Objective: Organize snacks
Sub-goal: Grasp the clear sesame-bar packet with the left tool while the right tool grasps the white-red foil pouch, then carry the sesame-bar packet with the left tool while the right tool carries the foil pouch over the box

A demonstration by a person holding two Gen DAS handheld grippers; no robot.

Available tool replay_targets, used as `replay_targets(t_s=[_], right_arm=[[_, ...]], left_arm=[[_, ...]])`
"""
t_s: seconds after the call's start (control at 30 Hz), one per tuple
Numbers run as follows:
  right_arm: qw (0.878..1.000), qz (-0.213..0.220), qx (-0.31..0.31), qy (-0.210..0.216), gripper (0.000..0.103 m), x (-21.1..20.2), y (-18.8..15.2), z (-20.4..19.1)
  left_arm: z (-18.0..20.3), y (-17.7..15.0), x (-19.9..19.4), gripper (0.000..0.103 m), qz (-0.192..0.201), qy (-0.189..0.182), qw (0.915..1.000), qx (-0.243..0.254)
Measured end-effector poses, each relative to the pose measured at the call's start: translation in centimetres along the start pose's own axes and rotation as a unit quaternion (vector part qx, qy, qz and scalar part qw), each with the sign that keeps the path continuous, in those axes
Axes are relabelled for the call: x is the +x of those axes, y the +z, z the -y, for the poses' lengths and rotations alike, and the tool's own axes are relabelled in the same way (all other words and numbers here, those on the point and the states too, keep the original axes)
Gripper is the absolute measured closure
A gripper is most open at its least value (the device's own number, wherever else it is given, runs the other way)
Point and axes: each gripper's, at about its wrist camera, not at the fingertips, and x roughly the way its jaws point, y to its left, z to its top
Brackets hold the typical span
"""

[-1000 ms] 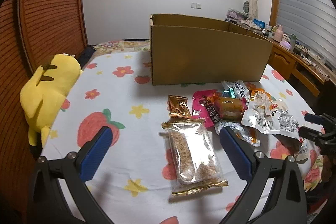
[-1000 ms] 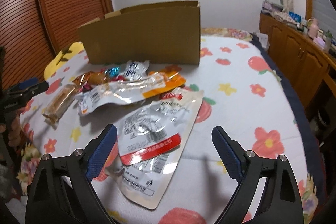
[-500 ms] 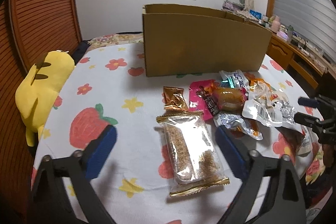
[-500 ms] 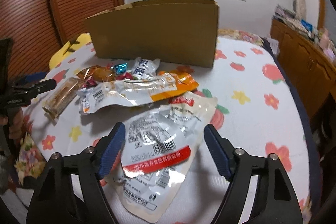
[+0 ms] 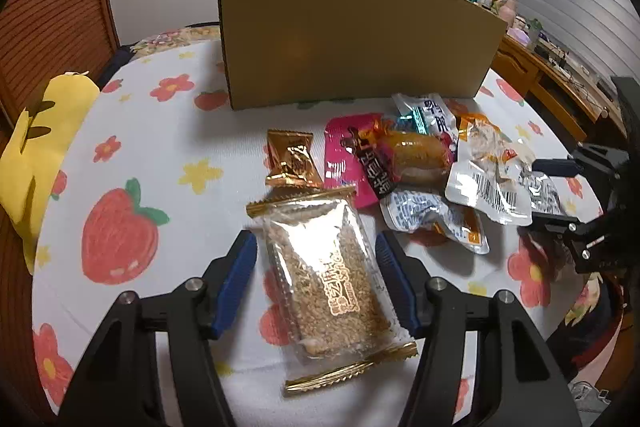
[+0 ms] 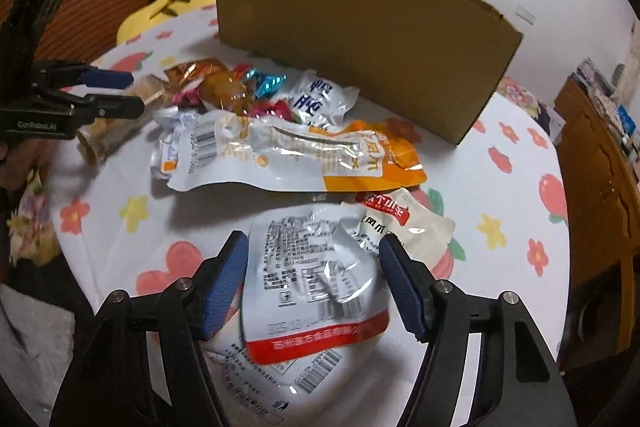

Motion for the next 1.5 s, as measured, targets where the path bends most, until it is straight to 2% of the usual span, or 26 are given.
replay_targets(t_s=[0.17, 0.2, 0.37, 0.5, 0.77, 1.1, 1.5], right_arm=[[1.0, -0.024, -0.007, 0.011, 0.033, 0.8, 0.5, 0.6], [1.0, -0.026, -0.005, 0.012, 0.033, 0.9, 0.6, 0.8], [1.0, -0.029, -0.003, 0.01, 0.035, 1.1, 1.0, 1.1], [1.0, -0.026, -0.011, 0.003, 0.039, 1.0, 0.9, 0.9], [1.0, -0.01, 0.006, 0.012, 0.039, -0.5, 0.3, 1.0], [0.999, 0.041, 0.026, 0.0, 0.039, -4.6, 0.2, 1.0], [0.993, 0.11, 0.049, -0.013, 0.039, -8.0, 3.0, 2.5]], left_arm=[[0.2, -0.5, 0.5, 0.043, -0.01, -0.012, 0.9999, -0.001], [0.2, -0.6, 0.4, 0.048, -0.007, -0.012, 0.9999, -0.001], [0.0, -1.0, -0.1, 0.056, 0.004, -0.016, 0.9998, -0.006], [-0.6, -1.5, -0.6, 0.057, 0.016, -0.023, 0.9993, -0.025], [-1.2, -2.3, -1.8, 0.058, 0.041, -0.016, 0.9984, -0.034], [-1.3, -1.2, -4.5, 0.058, 0.089, -0.016, 0.995, -0.041], [-0.3, 3.4, -7.3, 0.058, 0.141, -0.016, 0.9899, -0.009]])
